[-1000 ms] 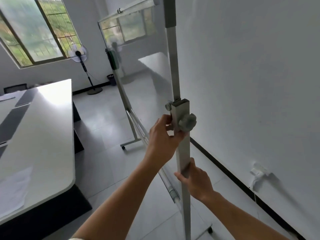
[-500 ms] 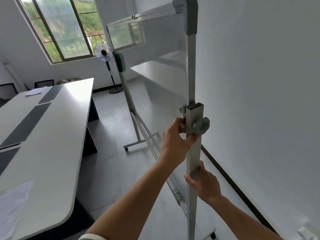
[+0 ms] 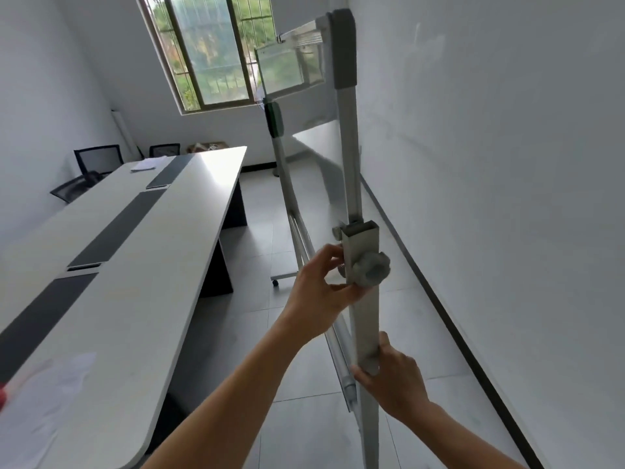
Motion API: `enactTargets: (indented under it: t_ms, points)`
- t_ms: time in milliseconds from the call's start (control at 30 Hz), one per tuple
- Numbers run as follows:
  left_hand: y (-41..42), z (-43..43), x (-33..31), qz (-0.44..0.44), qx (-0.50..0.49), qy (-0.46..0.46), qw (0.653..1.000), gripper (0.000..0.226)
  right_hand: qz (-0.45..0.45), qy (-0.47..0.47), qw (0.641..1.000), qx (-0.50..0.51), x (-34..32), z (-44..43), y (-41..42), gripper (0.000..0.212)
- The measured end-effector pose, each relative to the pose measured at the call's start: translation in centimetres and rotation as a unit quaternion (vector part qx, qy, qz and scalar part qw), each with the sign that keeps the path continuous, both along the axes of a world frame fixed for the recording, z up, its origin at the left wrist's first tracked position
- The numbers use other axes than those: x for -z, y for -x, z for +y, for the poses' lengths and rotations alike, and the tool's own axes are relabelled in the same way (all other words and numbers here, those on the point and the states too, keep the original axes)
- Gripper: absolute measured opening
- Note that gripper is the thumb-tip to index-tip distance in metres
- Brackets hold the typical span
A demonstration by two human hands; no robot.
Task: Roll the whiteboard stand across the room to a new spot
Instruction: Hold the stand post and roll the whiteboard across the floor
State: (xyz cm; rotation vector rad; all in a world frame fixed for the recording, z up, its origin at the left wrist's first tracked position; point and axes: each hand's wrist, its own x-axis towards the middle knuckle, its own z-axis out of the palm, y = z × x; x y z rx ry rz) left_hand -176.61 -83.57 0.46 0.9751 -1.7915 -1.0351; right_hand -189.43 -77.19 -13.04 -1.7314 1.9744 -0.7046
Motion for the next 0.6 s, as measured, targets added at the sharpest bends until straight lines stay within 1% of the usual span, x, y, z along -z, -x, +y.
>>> enactTargets:
  t_ms: [100, 200, 367, 500, 600]
  points:
    - [-2.2, -3.5, -0.2, 0.002, 0.012, -0.016, 1.0, 0.047, 0.004, -0.003, 1.0, -0.014, 0.2, -3.1, -1.6, 0.068]
    - [-3.6, -7.2, -0.2, -0.007, 0.017, -0.017, 1.0, 0.049, 0.005, 0.001, 1.0, -0.003, 0.5, -6.4, -3.1, 0.073]
    - [-6.1, -14.1, 0.0, -0.019, 0.023, 0.003, 1.0, 0.042, 0.016, 0.017, 1.0, 0.02, 0.6, -12.8, -6.5, 0.082]
    - [-8.7, -20.8, 0.1, -0.023, 0.022, 0.003, 0.999, 0.042, 0.021, 0.009, 0.999, 0.035, 0.3, -19.0, -9.6, 0.073]
    - [-10.2, -25.9, 0.0, -0.019, 0.021, -0.004, 1.0, 0.042, 0.021, 0.005, 0.999, 0.042, -0.1, -24.0, -11.4, 0.072]
